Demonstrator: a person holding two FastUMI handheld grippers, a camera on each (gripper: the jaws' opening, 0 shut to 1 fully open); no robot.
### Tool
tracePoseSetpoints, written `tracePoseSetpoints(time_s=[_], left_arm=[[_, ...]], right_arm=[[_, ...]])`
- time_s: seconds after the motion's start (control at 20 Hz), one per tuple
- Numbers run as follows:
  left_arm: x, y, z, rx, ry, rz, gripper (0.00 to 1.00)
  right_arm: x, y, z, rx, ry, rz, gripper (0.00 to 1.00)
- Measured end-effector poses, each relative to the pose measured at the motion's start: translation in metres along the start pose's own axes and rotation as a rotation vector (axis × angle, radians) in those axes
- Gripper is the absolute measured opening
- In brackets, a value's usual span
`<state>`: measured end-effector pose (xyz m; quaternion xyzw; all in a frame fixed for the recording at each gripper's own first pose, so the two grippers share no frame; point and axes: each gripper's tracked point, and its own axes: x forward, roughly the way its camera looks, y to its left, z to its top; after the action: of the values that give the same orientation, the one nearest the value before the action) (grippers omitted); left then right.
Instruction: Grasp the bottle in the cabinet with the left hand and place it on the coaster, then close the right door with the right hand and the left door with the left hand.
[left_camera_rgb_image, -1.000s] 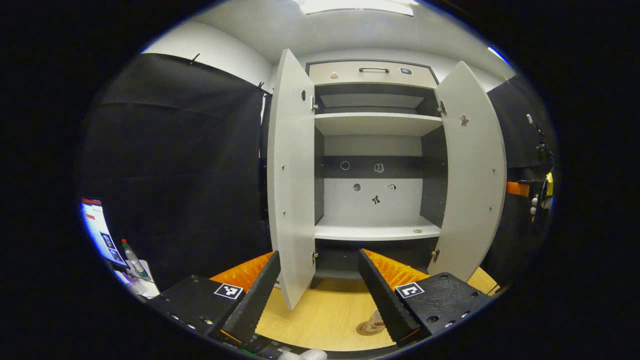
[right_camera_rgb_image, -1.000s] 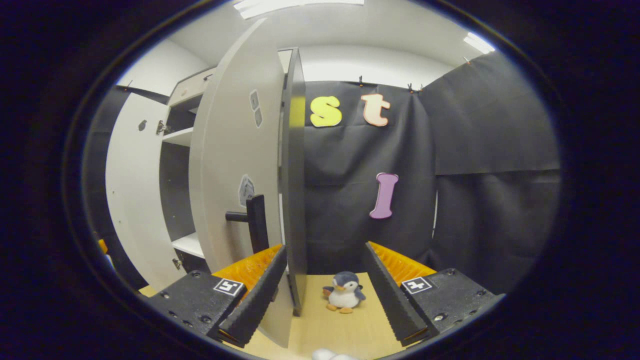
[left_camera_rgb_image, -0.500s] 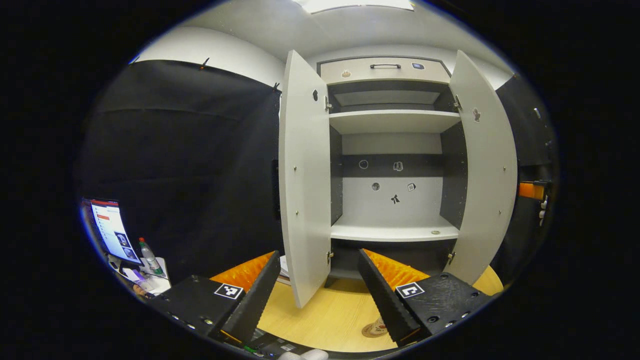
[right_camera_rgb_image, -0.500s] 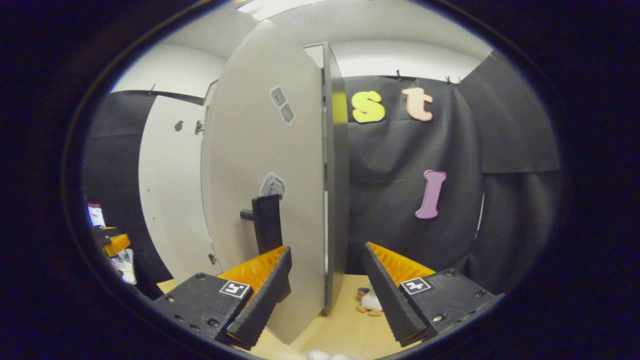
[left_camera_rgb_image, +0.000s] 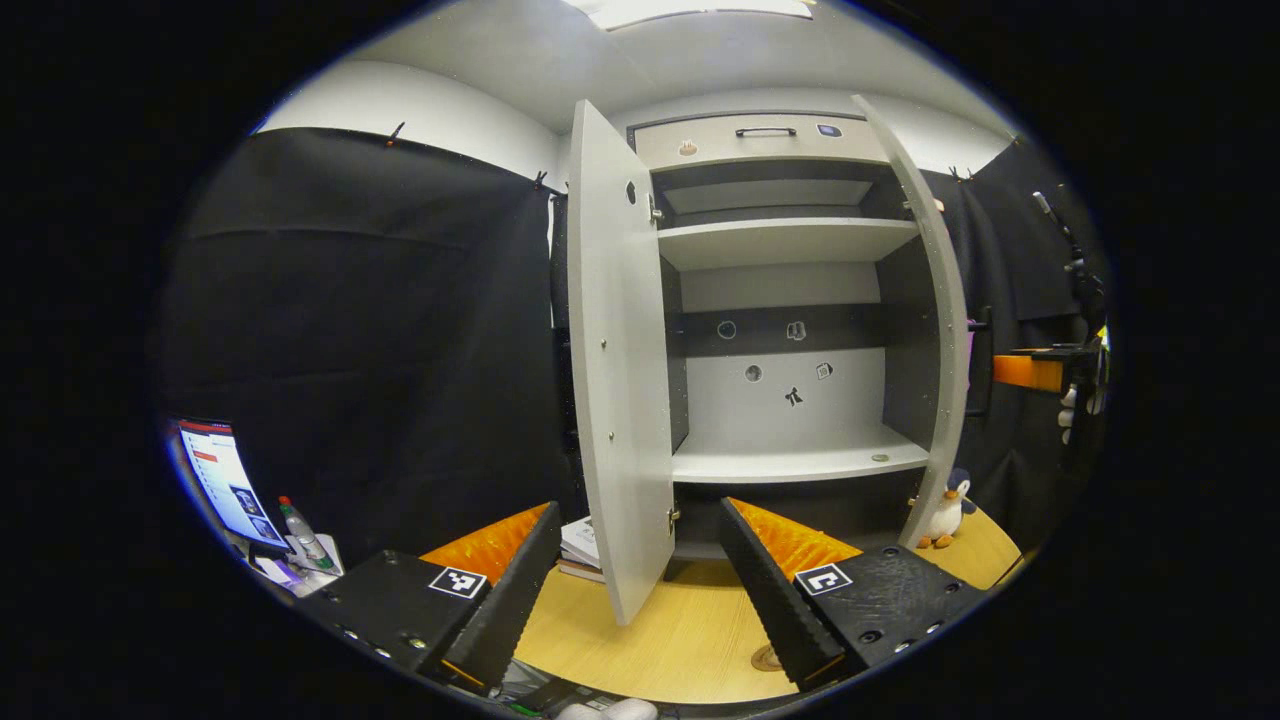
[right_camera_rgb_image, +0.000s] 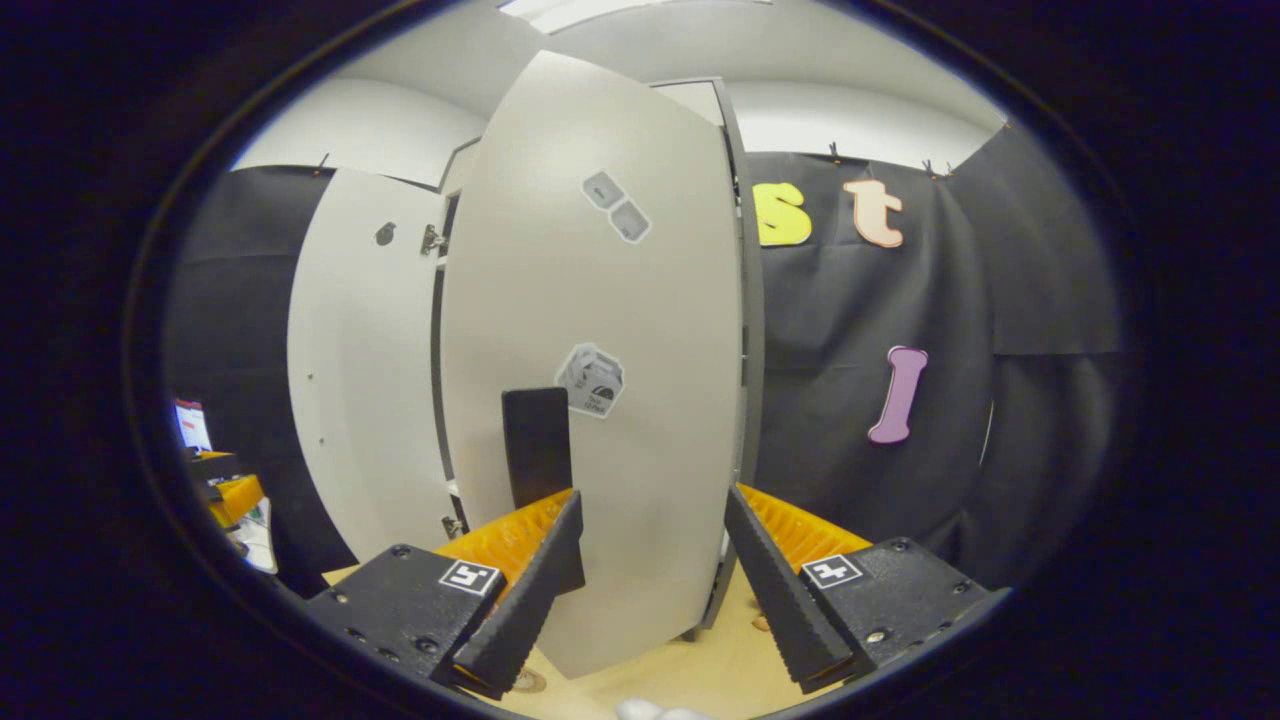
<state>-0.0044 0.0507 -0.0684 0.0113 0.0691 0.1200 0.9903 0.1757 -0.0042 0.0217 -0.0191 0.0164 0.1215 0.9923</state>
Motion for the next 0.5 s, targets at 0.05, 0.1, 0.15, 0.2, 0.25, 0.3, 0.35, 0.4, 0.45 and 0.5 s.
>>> tracePoseSetpoints(time_s=[0.05,0.1,0.15,0.2,0.25,0.3,0.35,0.4,0.45,0.5], left_arm=[[0.003,0.006,0.001,0.002,-0.006,-0.006,0.96],[0.005,0.011,0.003,0.003,-0.013,-0.015,0.96],[0.007,0.015,0.004,0.002,-0.017,-0.024,0.96],[0.011,0.019,0.004,0.000,-0.021,-0.031,0.96],[0.015,0.023,0.004,-0.001,-0.018,-0.036,0.96],[0.018,0.028,0.002,-0.003,-0.014,-0.042,0.96],[0.024,0.030,0.000,-0.004,-0.014,-0.054,0.96],[0.027,0.031,0.000,-0.004,-0.012,-0.063,0.96],[0.030,0.035,-0.002,-0.003,-0.011,-0.071,0.96],[0.033,0.037,-0.003,-0.002,-0.014,-0.081,0.96]], right_arm=[[0.006,0.009,-0.003,-0.002,0.001,-0.001,0.89],[0.011,0.015,-0.005,-0.002,0.000,-0.015,0.95],[0.014,0.016,-0.004,0.004,-0.013,-0.044,0.99],[0.013,0.016,-0.001,0.010,-0.028,-0.069,1.00],[0.012,0.019,-0.002,0.012,-0.031,-0.086,0.98],[0.009,0.018,-0.001,0.014,-0.030,-0.104,1.00],[0.005,0.016,-0.002,0.013,-0.028,-0.121,1.00],[0.001,0.014,-0.003,0.011,-0.021,-0.139,1.00],[-0.005,0.013,-0.006,0.011,-0.012,-0.159,1.00],[-0.009,0.012,-0.006,0.016,-0.014,-0.173,1.00]])
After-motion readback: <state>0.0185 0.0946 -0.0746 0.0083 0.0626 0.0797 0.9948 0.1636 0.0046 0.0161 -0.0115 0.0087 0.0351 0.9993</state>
